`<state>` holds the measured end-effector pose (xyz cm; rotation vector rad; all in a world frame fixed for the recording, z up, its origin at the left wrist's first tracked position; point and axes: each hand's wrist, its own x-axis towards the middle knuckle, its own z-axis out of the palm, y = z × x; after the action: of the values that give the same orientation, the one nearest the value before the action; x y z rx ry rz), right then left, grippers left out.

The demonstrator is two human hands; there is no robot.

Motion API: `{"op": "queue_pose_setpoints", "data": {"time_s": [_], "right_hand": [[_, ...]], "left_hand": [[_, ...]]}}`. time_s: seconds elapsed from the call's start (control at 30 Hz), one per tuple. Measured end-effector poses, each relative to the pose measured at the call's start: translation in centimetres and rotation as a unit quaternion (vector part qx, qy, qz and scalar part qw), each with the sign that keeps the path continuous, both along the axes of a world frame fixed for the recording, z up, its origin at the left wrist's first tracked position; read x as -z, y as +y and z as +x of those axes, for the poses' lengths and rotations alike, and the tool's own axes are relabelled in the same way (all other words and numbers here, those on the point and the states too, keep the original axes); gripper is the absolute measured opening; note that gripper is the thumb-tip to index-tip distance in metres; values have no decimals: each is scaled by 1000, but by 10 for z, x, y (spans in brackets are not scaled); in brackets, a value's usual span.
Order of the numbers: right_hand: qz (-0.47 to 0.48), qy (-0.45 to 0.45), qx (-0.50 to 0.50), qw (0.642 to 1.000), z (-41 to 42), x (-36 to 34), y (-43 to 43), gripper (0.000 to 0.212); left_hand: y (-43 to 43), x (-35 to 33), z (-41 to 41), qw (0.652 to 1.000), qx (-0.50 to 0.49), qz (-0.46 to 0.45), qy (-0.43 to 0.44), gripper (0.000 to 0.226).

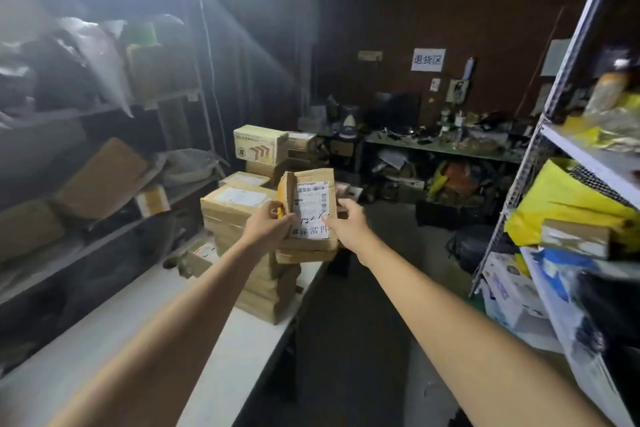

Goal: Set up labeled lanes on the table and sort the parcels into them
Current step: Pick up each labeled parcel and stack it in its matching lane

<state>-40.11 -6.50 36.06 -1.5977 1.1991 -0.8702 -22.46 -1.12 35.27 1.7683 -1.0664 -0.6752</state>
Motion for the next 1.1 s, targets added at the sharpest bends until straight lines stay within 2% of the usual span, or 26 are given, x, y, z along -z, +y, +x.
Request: {"op": "queue_pose_setpoints", "data": {"time_s": [0.3,0.67,0.9,1.1], "right_hand": [[0,37,64,997,-68,29,-84,57],[63,49,130,988,-51,67,-227,55],[80,52,133,986,-52,80,-317,60],[105,30,87,990,-60,96,-416,54]], "left_hand": [[-102,31,-60,999,48,6,8,54],[-269,77,-47,993,105,53,16,52],[-362,90,-49,989,124,77,24,50],[-447,103,-56,991,87,100,36,57]]}}
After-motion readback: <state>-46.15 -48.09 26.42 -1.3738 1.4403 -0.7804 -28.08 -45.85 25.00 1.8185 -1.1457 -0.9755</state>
